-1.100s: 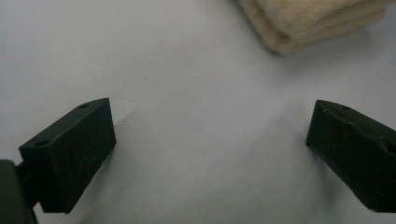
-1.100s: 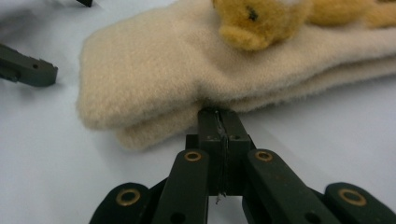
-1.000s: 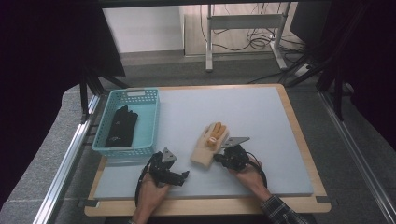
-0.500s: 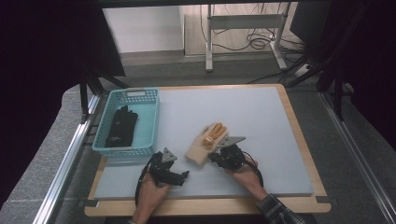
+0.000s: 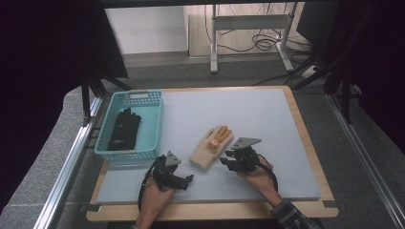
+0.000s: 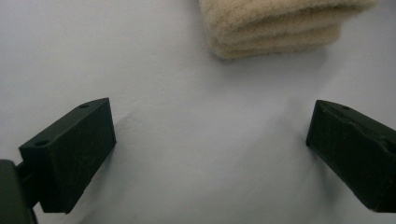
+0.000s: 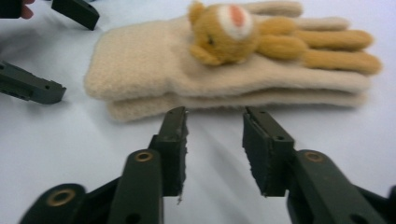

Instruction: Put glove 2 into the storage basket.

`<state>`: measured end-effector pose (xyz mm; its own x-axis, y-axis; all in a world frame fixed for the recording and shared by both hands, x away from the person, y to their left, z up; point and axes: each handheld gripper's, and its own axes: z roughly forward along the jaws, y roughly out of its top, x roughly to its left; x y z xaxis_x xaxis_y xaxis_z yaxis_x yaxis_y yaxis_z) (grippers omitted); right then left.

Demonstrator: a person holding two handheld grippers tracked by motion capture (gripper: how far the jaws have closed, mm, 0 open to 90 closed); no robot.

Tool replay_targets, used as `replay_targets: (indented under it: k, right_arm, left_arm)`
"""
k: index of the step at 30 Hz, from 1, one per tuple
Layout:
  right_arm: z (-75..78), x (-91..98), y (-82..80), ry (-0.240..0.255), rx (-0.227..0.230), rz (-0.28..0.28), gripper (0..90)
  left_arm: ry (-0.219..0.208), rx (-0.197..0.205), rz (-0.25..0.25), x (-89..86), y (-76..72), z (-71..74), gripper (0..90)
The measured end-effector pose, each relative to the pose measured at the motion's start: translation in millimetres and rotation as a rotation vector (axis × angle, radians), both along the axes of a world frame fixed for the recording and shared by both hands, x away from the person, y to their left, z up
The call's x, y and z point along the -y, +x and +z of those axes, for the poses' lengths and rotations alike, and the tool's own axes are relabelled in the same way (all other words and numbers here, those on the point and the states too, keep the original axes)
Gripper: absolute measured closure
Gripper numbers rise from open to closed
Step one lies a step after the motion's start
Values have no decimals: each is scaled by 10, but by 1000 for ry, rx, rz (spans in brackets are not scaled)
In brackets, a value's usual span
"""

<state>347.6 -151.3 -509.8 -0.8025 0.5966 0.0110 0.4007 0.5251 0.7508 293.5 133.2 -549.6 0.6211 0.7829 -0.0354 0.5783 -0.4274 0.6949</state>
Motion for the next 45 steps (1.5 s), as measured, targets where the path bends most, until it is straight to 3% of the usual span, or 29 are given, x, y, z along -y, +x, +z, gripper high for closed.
replay_targets:
  k: [14, 19, 26, 34, 45]
  right_arm:
    - [73, 354, 13, 10, 13, -75, 396]
    - [94, 530, 43, 26, 18, -131, 312]
    - [105, 770, 56, 38, 19, -188, 260]
    - [13, 982, 15, 33, 9, -223, 220]
    - [-159, 1197, -59, -15, 7, -271, 184]
  left_arm:
    - [0, 0, 2, 1, -1, 0, 16]
    - [0, 0, 3, 1, -1, 0, 16]
    - [1, -2, 3, 2, 0, 0, 16]
    - [1, -4, 2, 3, 2, 0, 15]
    - [-3, -5, 4, 5, 4, 0, 18]
